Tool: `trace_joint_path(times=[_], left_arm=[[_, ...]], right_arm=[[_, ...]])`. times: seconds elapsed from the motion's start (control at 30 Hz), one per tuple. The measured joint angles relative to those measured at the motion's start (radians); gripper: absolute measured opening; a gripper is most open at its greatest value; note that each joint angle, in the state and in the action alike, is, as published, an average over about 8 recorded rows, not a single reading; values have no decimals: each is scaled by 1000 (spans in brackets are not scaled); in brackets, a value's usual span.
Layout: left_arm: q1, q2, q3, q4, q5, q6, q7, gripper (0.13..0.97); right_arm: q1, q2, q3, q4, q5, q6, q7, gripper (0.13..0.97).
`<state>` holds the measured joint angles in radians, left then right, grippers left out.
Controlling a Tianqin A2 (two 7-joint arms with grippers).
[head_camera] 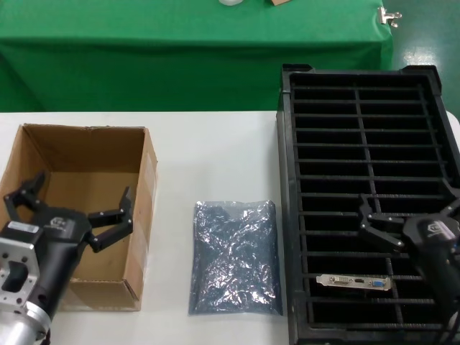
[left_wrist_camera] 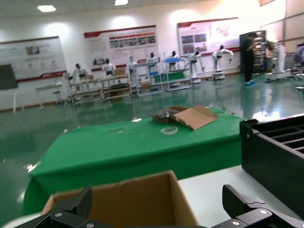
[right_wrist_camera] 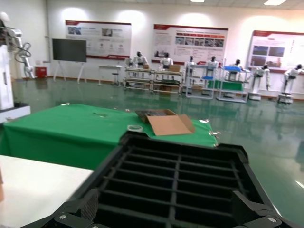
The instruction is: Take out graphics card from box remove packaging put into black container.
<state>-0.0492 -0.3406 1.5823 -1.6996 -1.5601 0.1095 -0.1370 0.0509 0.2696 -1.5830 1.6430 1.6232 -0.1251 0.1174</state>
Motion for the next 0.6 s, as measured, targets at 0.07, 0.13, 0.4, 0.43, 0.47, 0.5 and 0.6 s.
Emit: trace_joint_path(times=[0.07, 0.13, 0.4, 0.43, 0.47, 0.5, 0.6], left_arm=[[6, 5, 2, 12, -28, -13, 16, 966], [12, 10, 4, 24, -57, -26, 32, 966], [34, 28, 12, 70, -167, -76, 96, 966], [36, 30, 13, 74, -177, -81, 102, 966], [38, 31, 14, 77, -186, -85, 106, 966], [39, 33, 14, 80, -192, -88, 110, 966], [41, 34, 15, 84, -202, -92, 116, 966]], right_arm=[[-6, 4, -2, -5, 21, 15, -14, 966], [-12, 7, -4, -10, 42, 29, -28, 966], [-36, 21, -12, -30, 123, 87, -82, 966], [-38, 23, -13, -32, 131, 93, -87, 966], [-39, 24, -13, -33, 137, 97, -91, 966], [-41, 24, -14, -34, 142, 100, -94, 966], [-43, 26, -14, -36, 149, 105, -99, 966]])
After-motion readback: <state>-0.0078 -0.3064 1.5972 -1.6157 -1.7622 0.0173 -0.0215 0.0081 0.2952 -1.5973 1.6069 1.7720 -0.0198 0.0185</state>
